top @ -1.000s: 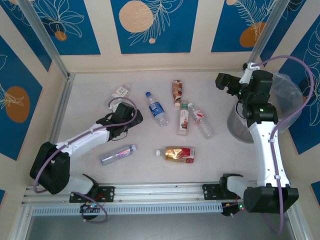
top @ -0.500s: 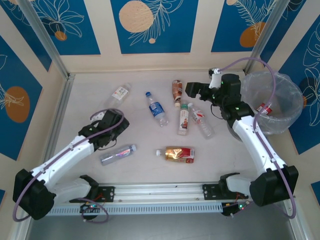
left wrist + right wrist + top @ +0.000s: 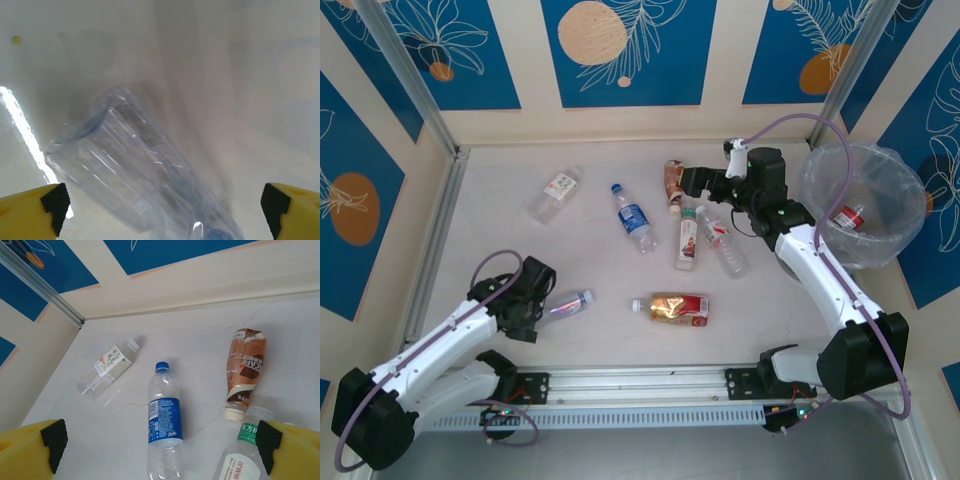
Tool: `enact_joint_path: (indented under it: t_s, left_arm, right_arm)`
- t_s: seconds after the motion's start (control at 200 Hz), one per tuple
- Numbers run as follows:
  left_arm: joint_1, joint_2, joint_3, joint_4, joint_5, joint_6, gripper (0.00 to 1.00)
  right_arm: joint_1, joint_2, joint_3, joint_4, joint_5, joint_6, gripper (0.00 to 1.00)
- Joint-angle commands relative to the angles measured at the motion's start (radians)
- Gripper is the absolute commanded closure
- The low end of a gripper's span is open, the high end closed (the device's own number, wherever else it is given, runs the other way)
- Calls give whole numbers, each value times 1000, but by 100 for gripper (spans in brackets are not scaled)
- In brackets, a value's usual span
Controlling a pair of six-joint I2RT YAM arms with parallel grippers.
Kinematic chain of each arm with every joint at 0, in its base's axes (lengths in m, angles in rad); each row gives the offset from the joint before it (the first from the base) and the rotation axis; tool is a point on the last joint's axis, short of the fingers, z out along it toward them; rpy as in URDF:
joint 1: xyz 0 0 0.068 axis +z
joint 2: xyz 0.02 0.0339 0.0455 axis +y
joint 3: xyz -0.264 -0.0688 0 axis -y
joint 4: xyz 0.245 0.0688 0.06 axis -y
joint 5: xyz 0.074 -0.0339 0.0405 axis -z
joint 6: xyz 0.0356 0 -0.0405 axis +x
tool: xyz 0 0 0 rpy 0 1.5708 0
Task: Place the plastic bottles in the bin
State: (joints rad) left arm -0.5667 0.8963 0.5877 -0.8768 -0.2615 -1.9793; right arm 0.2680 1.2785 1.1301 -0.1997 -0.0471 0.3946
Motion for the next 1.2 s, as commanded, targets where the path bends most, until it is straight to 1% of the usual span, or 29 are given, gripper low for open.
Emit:
enact_joint_path:
  t_s: [0.0, 0.095, 0.22, 0.405, 0.48, 0.6, 0.71, 0.88, 0.94, 1.03, 1.085, 1.195]
  left_arm:
    - [9, -41, -32, -50, 16, -132, 1]
    - [9, -45, -66, -33, 31, -163, 1]
    - [9, -45, -118, 37, 35, -202, 1]
    - [22, -34, -123, 58, -39, -204, 1]
    - [32, -33, -134, 85, -53, -195, 1]
    - [48, -9, -147, 130, -24, -188, 1]
    - [50, 36, -136, 145, 3, -190, 1]
    - [63, 114, -137, 213, 39, -183, 1]
    - [71, 140, -135, 224, 48, -173, 3]
    - [78, 171, -134, 245, 56, -156, 11]
    - [81, 190, -131, 251, 59, -148, 14]
    - [87, 220, -121, 255, 61, -134, 23]
  right_arm:
    - [7, -16, -10, -28, 34, -36, 1]
    - [9, -18, -15, -46, 42, -39, 1]
    - [14, -26, -25, -50, 54, -33, 1]
    - [20, -40, -33, -57, 67, -39, 0]
    - [21, -42, -32, -62, 72, -40, 1]
    - [26, -43, -29, -67, 78, -39, 1]
    - [28, -43, -27, -70, 83, -36, 1]
    - [39, -43, -28, -75, 92, -31, 1]
    - [40, -42, -27, -78, 97, -31, 1]
    - [42, -44, -27, -82, 101, -34, 1]
    - [43, -42, -26, -84, 101, -35, 1]
    - [45, -43, -26, -88, 102, -32, 1]
